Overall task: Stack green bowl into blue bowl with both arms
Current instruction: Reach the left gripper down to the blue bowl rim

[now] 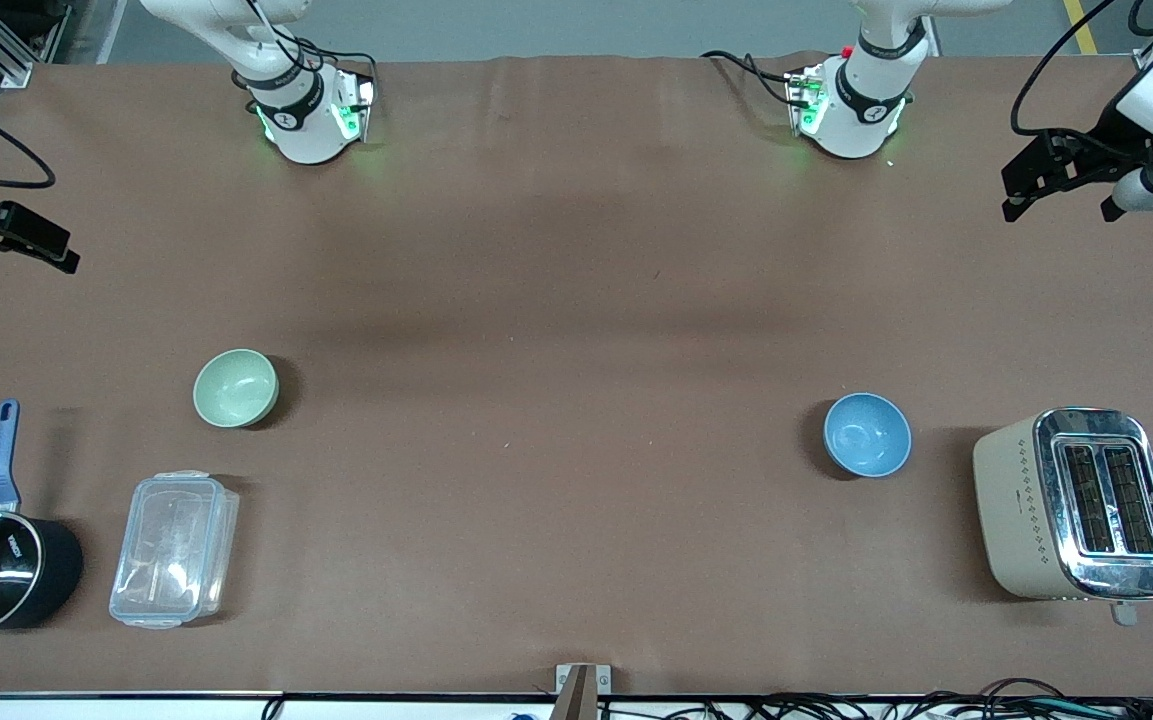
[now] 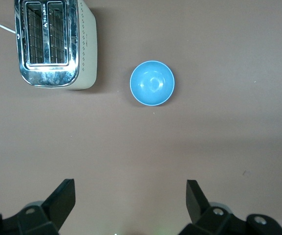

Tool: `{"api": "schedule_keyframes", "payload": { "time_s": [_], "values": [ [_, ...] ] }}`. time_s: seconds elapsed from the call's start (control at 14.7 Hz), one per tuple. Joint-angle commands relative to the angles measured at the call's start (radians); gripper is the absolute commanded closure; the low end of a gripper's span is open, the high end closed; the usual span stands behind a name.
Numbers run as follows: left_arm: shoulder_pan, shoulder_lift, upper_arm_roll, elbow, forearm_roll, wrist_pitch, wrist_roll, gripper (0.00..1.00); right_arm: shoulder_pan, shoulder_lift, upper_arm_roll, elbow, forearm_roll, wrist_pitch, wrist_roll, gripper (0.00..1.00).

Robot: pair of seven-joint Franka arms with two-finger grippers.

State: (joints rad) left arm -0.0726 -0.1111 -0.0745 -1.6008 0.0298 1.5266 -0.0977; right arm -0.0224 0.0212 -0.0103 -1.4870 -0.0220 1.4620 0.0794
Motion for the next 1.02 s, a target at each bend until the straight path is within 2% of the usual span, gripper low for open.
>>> {"api": "schedule_keyframes", "payload": {
  "time_s": [0.0,0.27,0.48,0.61,0.75,0.95],
  "values": [
    [0.002,0.027,0.002,0.031,-0.019,-0.003,0.016,0.0,-0.013,-0.029,0.009,-0.03,0.004,0.006,-0.012,0.0],
    [0.002,0.16,0.002,0.084,-0.011,0.006,0.015,0.0,-0.013,-0.029,0.009,-0.03,0.004,0.006,-0.013,0.0],
    [0.004,0.299,0.004,0.065,-0.004,0.113,0.018,0.0,-0.013,-0.029,0.009,-0.03,0.004,0.006,-0.013,0.0],
    [0.001,0.405,0.004,0.048,0.062,0.176,0.016,0.0,-0.014,-0.029,0.007,-0.03,0.004,0.004,-0.032,0.0],
    [0.002,0.447,0.004,-0.019,0.084,0.295,-0.007,0.0,-0.031,-0.027,0.007,-0.032,0.004,0.004,-0.07,0.0],
    [0.029,0.499,0.005,-0.172,0.087,0.557,-0.019,0.0,-0.037,-0.027,0.007,-0.033,0.004,0.003,-0.079,0.0]
  ]
}}
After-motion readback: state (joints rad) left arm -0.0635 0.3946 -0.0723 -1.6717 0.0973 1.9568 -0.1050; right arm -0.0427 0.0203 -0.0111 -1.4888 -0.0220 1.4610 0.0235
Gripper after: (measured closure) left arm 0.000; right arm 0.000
